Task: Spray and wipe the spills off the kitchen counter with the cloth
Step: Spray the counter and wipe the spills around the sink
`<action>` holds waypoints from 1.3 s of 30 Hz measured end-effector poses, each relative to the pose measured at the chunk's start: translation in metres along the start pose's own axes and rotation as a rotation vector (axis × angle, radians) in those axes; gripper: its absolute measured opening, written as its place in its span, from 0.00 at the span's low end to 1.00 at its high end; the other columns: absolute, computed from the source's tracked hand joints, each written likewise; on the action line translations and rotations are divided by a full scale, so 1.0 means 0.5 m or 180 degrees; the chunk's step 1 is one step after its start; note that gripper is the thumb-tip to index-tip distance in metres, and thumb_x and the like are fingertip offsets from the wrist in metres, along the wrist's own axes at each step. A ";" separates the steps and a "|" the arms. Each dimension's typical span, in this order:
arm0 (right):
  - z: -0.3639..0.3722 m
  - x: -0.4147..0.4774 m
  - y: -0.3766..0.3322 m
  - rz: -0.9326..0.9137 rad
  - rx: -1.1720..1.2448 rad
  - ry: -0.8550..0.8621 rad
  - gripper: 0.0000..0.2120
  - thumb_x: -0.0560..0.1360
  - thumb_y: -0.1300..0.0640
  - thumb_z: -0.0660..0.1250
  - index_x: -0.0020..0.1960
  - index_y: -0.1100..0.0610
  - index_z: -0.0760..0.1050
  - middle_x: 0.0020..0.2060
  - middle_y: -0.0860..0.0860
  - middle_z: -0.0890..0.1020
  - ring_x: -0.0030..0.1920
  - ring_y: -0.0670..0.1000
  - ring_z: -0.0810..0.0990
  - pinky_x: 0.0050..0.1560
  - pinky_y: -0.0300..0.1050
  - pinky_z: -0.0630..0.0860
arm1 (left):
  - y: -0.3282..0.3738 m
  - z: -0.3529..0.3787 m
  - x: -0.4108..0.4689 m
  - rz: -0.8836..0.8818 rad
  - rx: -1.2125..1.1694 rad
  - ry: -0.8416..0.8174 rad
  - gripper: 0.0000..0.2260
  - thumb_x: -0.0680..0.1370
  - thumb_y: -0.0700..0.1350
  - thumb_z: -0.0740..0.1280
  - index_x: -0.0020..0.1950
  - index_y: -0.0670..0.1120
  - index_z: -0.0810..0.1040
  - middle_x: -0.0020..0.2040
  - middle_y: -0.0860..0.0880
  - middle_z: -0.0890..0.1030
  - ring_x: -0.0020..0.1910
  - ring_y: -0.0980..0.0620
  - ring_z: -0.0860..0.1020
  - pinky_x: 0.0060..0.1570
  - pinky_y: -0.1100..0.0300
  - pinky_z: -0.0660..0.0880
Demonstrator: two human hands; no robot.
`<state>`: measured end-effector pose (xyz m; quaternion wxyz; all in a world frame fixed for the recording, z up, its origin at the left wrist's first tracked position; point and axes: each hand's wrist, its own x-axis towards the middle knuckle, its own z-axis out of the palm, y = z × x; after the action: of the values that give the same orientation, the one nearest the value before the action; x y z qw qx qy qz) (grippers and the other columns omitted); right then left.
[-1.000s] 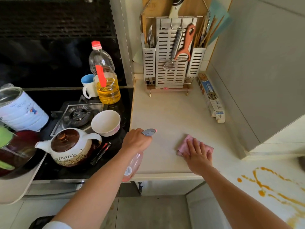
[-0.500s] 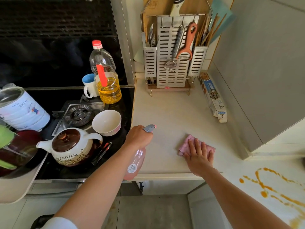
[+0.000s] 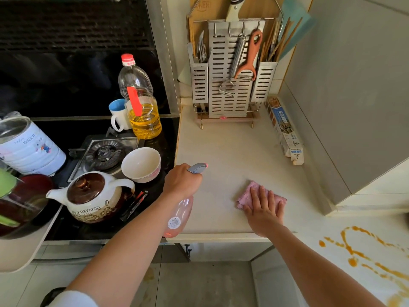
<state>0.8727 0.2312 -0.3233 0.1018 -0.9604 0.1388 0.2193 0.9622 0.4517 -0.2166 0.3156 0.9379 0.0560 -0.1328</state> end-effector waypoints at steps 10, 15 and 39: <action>0.005 -0.011 -0.027 -0.1295 -0.0421 0.0364 0.44 0.61 0.34 0.13 0.73 0.53 0.26 0.72 0.54 0.29 0.74 0.57 0.29 0.70 0.52 0.25 | 0.019 -0.015 0.010 -0.0224 -0.0982 0.0488 0.06 0.73 0.44 0.66 0.37 0.45 0.75 0.34 0.48 0.75 0.35 0.45 0.75 0.35 0.57 0.67; 0.021 0.012 -0.129 -0.1928 -0.0667 0.0264 0.34 0.74 0.37 0.27 0.77 0.46 0.41 0.76 0.53 0.42 0.77 0.58 0.45 0.72 0.53 0.32 | 0.045 -0.045 0.050 -0.0278 -0.1119 0.1045 0.08 0.76 0.47 0.66 0.48 0.44 0.81 0.44 0.44 0.80 0.43 0.40 0.76 0.43 0.55 0.68; -0.121 0.358 -0.327 -0.1100 0.0065 0.1003 0.34 0.75 0.36 0.32 0.78 0.47 0.42 0.78 0.49 0.41 0.75 0.51 0.32 0.72 0.53 0.28 | 0.041 -0.043 0.278 -0.0272 -0.1258 0.0535 0.08 0.72 0.45 0.68 0.33 0.45 0.76 0.33 0.45 0.78 0.38 0.38 0.80 0.41 0.48 0.78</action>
<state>1.1024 0.3298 -0.3282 0.1245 -0.9912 -0.0113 0.0445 1.1039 0.4515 -0.2283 0.4816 0.8623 0.1467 -0.0539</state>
